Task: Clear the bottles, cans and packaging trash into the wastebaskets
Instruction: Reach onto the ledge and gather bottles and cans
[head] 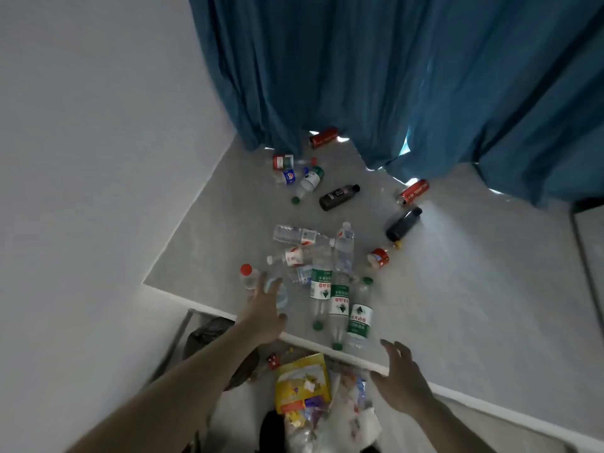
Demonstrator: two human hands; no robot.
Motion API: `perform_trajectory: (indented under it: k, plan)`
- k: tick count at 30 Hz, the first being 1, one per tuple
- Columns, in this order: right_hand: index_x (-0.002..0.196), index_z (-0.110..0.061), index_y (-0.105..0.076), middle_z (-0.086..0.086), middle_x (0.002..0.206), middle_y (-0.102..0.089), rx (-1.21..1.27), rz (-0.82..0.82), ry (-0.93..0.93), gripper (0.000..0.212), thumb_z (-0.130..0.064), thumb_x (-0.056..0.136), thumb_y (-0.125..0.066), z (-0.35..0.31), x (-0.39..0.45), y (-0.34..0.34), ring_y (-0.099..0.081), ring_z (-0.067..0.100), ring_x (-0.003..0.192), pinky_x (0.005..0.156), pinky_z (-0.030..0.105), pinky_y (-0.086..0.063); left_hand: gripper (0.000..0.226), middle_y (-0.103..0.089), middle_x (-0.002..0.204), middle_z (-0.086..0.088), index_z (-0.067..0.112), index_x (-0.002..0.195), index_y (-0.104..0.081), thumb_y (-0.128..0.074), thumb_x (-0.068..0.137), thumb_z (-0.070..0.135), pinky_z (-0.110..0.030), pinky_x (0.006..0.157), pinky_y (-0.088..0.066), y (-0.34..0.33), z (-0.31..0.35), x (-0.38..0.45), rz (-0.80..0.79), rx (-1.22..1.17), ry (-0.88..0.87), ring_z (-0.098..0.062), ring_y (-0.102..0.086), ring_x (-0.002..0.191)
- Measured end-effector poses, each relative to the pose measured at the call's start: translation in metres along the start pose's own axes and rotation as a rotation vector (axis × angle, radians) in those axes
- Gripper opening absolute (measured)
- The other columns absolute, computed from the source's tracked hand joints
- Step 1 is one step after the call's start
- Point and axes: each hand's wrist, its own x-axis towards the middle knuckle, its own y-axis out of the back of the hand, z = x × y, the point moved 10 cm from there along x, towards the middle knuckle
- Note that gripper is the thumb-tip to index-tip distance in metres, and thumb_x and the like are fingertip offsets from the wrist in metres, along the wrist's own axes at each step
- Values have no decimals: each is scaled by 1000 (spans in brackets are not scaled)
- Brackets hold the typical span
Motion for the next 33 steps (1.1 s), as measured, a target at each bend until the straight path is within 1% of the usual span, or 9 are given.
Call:
perform_trajectory:
  k: [4,9,15,19,21,24,29,31,33]
  plan:
    - [157,-31,-24,4,166,-14,89,65,-71,76,-45,94,-63,0,52,-18,-40,34,142,110,43,-44,76,10,167,5,36,156,-20,-63,94,30,-47,104,-50,-32,-28,46,33,24,8,-39,-47,136]
    - [155,-35,-30,2,167,-8,41,71,-79,67,-35,96,-62,4,119,-55,-34,33,145,108,42,-45,48,-20,154,-1,35,134,-46,-61,95,11,-38,93,-57,-55,-34,65,253,-16,-138,-33,-63,109]
    - [152,-37,-37,4,164,-9,81,41,-115,66,-27,93,-64,13,166,-89,-43,35,137,106,43,-46,47,-22,152,-1,36,130,-43,-57,97,7,-35,76,-63,-57,-45,78,345,-23,-132,-29,-67,90]
    - [143,-30,-52,7,157,-15,131,31,-180,58,-17,88,-68,37,178,-90,-49,34,128,107,39,-47,44,-25,152,-5,31,130,-46,-61,96,7,-35,79,-63,-57,-48,75,360,9,-146,-31,-68,94]
    - [140,-29,-55,9,151,-22,155,-1,-204,57,-13,88,-67,49,179,-84,-49,34,124,106,36,-46,44,-26,152,-7,29,129,-47,-62,96,5,-34,82,-63,-56,-45,72,356,14,-150,-32,-67,96]
    - [134,-36,-57,12,140,-32,170,0,-248,51,-19,87,-68,68,168,-65,-48,34,117,100,33,-47,35,-29,151,-6,29,124,-51,-57,98,6,-27,84,-58,-47,-44,67,344,-21,-106,-28,-67,98]
    - [120,-42,-53,13,128,-42,228,73,-223,39,-27,89,-71,87,108,-12,-45,31,106,85,29,-42,25,-42,136,0,21,112,-61,-57,96,2,-39,78,-61,-16,-26,17,419,-75,-74,-26,-67,92]
    - [117,-41,-51,14,125,-49,300,100,-200,38,-29,88,-72,93,74,10,-53,33,105,79,29,-45,27,-43,134,-1,18,113,-62,-55,95,0,-39,73,-59,-2,-5,-23,459,-113,-54,-24,-65,88]
    - [125,-34,-51,14,121,-56,410,112,-188,47,-33,85,-74,105,40,25,-60,32,100,78,35,-54,29,-45,132,-1,16,115,-64,-56,93,-2,-36,73,-56,6,22,-68,495,-148,-45,-22,-63,87]
